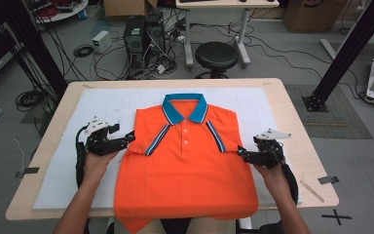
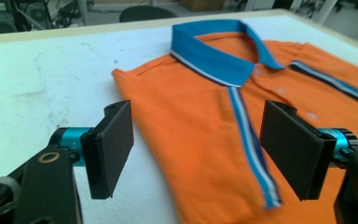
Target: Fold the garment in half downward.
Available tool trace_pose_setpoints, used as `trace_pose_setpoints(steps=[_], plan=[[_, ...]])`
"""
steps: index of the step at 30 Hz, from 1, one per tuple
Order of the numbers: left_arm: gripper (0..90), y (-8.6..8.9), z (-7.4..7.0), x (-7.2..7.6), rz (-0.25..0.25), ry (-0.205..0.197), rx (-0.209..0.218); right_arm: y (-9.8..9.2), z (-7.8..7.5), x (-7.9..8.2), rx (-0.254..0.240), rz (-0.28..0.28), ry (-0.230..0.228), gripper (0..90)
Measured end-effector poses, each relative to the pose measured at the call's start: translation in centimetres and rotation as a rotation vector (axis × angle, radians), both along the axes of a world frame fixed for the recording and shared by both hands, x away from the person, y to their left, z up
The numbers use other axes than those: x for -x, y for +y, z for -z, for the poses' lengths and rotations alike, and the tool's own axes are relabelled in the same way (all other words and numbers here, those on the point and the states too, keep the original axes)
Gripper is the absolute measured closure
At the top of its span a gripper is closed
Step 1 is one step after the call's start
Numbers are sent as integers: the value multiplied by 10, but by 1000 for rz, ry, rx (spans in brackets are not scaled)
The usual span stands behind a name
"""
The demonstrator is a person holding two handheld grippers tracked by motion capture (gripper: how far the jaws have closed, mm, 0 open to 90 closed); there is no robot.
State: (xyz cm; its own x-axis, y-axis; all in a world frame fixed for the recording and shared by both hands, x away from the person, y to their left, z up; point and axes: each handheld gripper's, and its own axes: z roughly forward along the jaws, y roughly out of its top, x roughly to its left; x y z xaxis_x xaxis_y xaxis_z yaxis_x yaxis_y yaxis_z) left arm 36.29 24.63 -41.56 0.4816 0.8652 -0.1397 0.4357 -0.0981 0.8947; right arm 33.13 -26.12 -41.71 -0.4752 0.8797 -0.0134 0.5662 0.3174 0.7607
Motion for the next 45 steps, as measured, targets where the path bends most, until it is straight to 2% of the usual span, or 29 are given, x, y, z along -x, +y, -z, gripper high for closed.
trace_pose_setpoints(steps=[3, 6, 7, 9, 11, 14, 15, 18, 22, 24, 25, 28, 31, 33, 35, 36, 40, 45], plan=[[263, 1, 1, -15, 10, -1, -7, 3, 0, -21, -3, 2, 20, 270], [263, 1, 1, -29, 18, 19, -11, 4, -1, -41, -7, -10, 37, 231], [263, 1, 2, -32, 27, 4, -4, 5, -1, -46, -6, -12, 46, 210], [263, 0, 2, -40, 51, 26, 7, 6, -3, -59, -1, -15, 53, 210], [263, -3, 3, -47, 60, 35, -5, 6, -4, -68, -7, -7, 66, 210], [263, -6, 7, -53, 88, 6, -20, 7, -3, -83, -4, -5, 94, 211], [262, -6, 10, -55, 84, 8, -28, 7, -3, -88, -2, -9, 94, 210], [263, -2, 19, -63, 55, 44, -27, 9, -4, -100, -4, -11, 104, 211], [268, 7, 27, -72, 8, 71, 2, 12, -2, -110, -31, -16, 107, 217], [268, 8, 27, -78, -2, 116, -7, 13, 0, -113, -27, -17, 112, 218], [268, 8, 24, -80, 0, 121, -18, 14, 1, -115, -26, -15, 118, 218], [268, 4, 17, -86, 20, 91, -36, 14, 4, -120, -19, -11, 123, 218], [268, -2, 17, -98, 13, 141, -63, 13, 7, -127, -25, 11, 131, 217], [285, -5, 19, -101, 0, 124, -54, 13, 11, -132, -26, 21, 144, 217], [335, -7, 25, -104, -17, 143, -61, 12, 13, -135, -29, 30, 151, 218], [338, -8, 30, -106, -25, 167, -88, 12, 14, -137, -26, 35, 154, 238], [381, -9, 41, -110, -45, 211, -110, 12, 17, -144, -10, 53, 157, 304], [478, -10, 42, -111, -54, 210, -126, 14, 21, -154, 1, 53, 183, 421]])
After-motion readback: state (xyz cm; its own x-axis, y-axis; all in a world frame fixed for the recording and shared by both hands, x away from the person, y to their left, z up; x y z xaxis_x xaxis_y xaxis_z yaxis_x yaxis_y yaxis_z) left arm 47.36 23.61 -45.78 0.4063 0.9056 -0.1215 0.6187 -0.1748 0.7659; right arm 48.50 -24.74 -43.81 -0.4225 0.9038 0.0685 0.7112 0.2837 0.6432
